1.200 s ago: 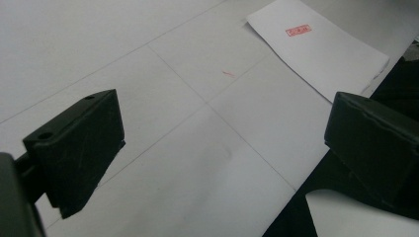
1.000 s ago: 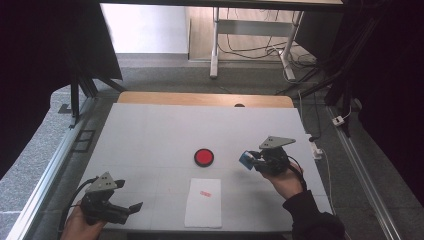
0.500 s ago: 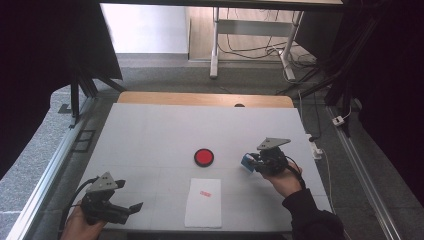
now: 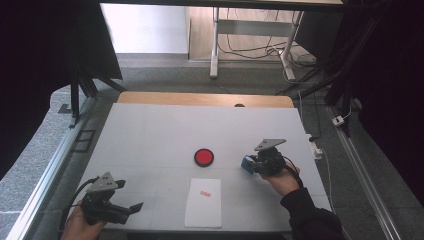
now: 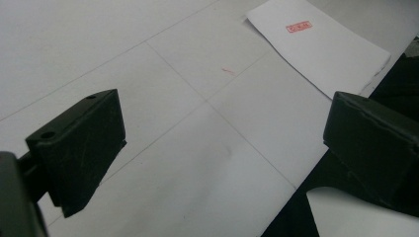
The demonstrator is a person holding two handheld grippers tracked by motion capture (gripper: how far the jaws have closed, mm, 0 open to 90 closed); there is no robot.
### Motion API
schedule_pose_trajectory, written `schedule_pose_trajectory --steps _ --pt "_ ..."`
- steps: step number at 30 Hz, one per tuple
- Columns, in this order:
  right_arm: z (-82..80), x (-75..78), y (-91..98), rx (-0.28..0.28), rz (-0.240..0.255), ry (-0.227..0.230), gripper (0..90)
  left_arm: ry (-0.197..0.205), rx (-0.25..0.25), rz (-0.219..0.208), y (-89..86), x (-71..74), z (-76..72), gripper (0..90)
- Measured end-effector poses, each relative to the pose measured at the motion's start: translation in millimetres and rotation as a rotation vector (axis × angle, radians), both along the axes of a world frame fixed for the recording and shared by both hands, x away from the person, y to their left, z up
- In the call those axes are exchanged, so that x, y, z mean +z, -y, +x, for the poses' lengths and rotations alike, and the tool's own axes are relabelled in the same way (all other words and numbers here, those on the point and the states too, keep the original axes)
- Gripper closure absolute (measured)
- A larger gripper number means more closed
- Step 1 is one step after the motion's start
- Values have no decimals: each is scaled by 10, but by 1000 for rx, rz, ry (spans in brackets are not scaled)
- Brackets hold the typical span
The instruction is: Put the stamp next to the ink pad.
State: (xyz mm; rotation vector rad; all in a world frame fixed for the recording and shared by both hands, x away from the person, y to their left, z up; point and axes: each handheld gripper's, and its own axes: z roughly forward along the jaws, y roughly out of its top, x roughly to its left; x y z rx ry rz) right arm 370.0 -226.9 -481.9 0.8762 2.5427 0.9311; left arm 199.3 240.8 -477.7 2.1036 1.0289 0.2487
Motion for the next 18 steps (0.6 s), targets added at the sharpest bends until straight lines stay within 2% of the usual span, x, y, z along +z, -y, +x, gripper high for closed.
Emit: schedule_pose_trajectory --steps 6,18 --pt "8 -24 1 -6 1 -15 703 -1 0 -1 -1 0 0 28" --pt "7 -14 7 -15 18 -16 607 -2 0 -1 -3 -1 1 28"
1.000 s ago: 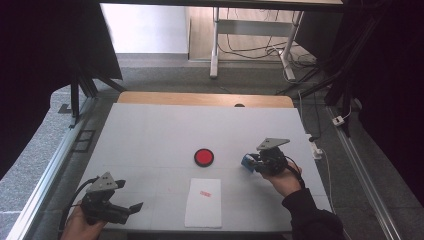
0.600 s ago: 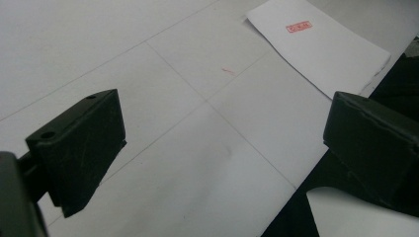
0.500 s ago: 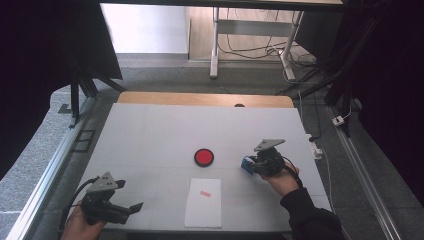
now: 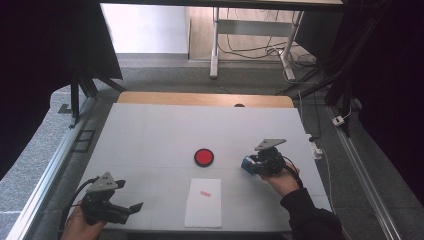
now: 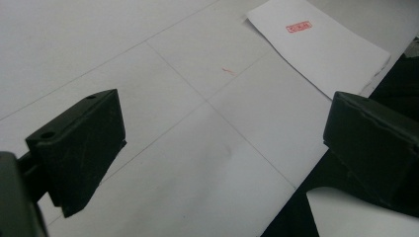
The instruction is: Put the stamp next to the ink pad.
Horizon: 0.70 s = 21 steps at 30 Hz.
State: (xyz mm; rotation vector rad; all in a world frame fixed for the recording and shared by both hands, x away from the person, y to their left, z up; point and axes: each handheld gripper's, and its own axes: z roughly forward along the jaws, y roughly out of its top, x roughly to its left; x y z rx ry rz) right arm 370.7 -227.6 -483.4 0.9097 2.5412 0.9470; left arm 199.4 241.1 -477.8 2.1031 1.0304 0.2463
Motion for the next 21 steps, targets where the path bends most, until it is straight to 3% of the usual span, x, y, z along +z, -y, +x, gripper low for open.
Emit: schedule_pose_trajectory --steps 21 --pt "-69 106 -22 -22 58 -17 297 0 -1 -3 -5 0 -5 27"
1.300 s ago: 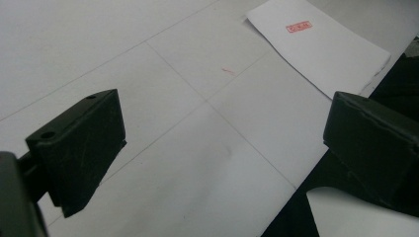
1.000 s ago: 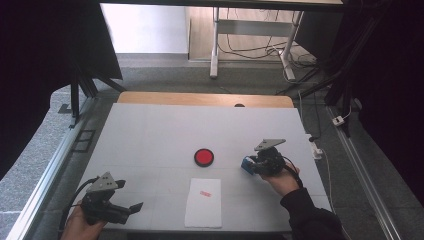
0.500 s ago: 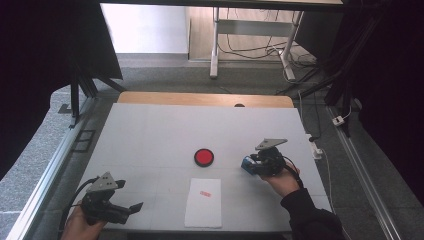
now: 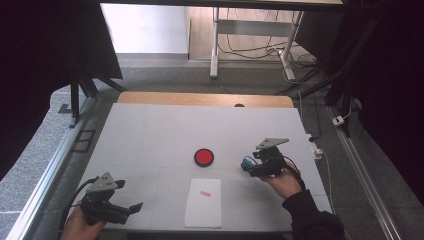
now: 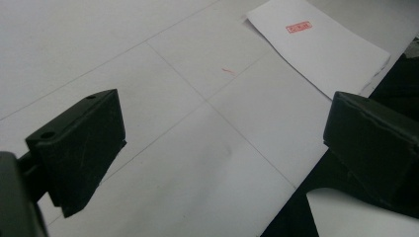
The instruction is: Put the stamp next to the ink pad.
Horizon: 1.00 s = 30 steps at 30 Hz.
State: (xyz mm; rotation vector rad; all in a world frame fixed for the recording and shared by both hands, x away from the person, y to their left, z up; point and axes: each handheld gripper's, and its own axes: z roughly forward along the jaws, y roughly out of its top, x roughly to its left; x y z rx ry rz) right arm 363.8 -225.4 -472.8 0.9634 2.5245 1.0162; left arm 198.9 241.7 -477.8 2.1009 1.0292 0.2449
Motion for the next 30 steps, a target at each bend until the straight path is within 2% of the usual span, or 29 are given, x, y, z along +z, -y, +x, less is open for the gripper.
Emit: schedule_pose_trajectory --steps 8,12,17,22,30 --pt "-87 74 -58 -13 35 11 168 0 5 1 -4 0 4 26" --pt "-153 132 -80 -6 49 22 140 0 7 0 -4 0 5 24" --pt "-229 164 -58 0 86 -9 87 0 7 1 -5 1 5 23" --pt "-313 186 -19 -6 101 -12 39 0 7 2 -4 1 5 22" --pt "-482 260 68 -15 100 28 14 0 6 2 -3 1 5 21"
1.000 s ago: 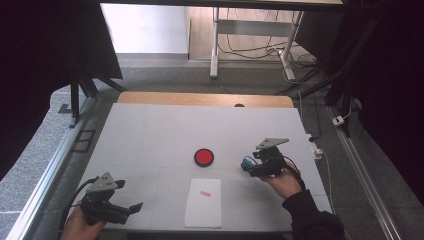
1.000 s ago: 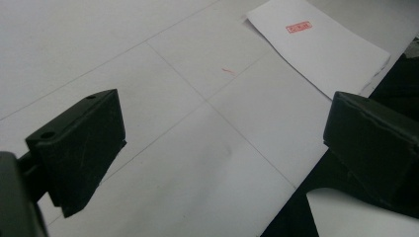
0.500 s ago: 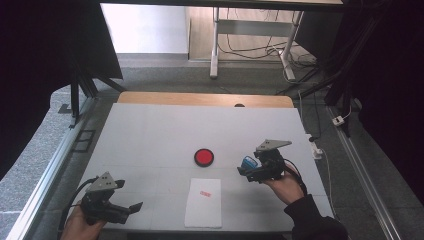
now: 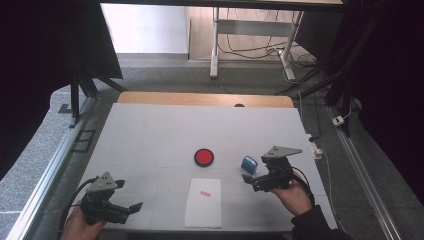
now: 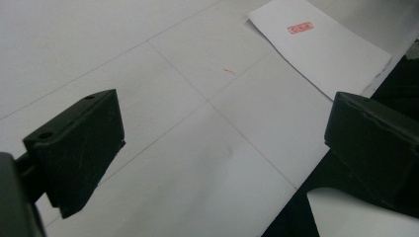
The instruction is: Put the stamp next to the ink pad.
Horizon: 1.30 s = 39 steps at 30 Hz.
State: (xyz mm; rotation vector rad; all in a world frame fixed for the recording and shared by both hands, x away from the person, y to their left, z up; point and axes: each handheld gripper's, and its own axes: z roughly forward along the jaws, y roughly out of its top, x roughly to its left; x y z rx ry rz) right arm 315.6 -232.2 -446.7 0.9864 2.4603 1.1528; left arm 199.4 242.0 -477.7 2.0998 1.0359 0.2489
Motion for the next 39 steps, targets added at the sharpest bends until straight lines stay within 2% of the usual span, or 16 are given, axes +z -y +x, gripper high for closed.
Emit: schedule_pose_trajectory --steps 13,20,30,39 --pt "-286 28 198 -43 -4 33 0 -2 9 -8 -9 2 0 14" --pt "-427 6 325 -88 8 28 0 -7 21 -12 -26 5 -4 8" --pt "-606 -40 476 -142 -3 36 0 -13 29 -12 -38 7 -8 6" --pt "-723 -78 582 -166 -5 20 0 -17 36 -12 -62 5 -24 6"
